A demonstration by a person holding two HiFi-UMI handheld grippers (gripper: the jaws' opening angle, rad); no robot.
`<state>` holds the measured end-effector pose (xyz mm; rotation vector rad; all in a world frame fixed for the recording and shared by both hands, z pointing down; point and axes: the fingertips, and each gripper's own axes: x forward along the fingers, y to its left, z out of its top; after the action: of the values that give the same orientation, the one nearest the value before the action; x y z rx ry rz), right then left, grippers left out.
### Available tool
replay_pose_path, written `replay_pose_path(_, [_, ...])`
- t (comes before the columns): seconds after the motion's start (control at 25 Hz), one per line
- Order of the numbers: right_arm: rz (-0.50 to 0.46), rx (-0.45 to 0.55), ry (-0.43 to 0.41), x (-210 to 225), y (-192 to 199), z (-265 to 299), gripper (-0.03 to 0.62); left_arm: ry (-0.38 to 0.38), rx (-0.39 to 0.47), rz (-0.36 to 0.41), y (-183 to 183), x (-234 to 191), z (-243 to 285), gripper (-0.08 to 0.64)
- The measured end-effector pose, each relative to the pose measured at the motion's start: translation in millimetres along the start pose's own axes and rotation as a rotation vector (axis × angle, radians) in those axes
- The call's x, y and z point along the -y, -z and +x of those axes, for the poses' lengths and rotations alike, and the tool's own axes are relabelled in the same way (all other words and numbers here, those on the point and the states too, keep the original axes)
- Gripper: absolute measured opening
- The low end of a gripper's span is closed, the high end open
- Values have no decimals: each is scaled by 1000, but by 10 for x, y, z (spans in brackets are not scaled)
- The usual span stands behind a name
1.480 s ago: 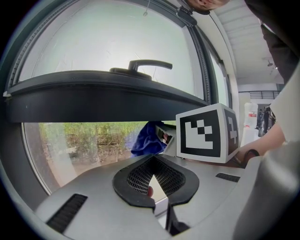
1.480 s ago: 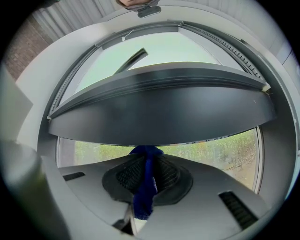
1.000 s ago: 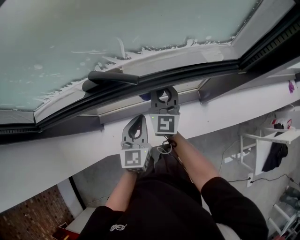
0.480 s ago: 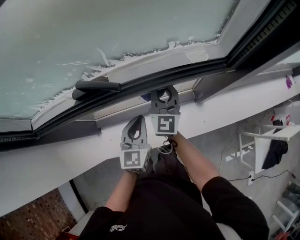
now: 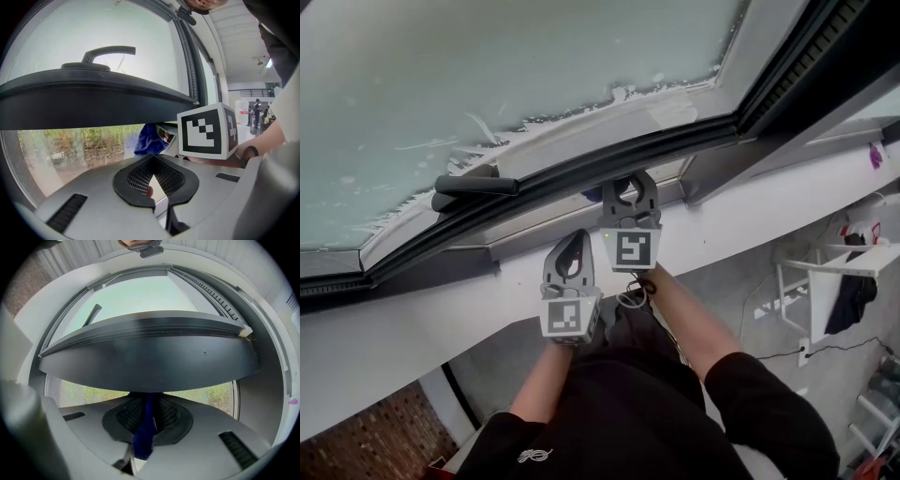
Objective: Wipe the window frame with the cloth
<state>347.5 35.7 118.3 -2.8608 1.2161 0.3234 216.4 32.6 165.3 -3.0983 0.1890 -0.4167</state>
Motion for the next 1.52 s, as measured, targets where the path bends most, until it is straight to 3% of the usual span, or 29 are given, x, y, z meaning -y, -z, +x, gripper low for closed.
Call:
replay_pose_path(1.0, [0,-5,71,527,45,-53,23,55,-6,22,-36,328,244,5])
replay_pose_path(1.4, [-55,-12,84,679,47,-69,23,74,-11,25,-38,428,325,5])
replay_pose_path(1.52, [-29,3,102,729,40,-73,23,79,-14,30,-36,444,345,5])
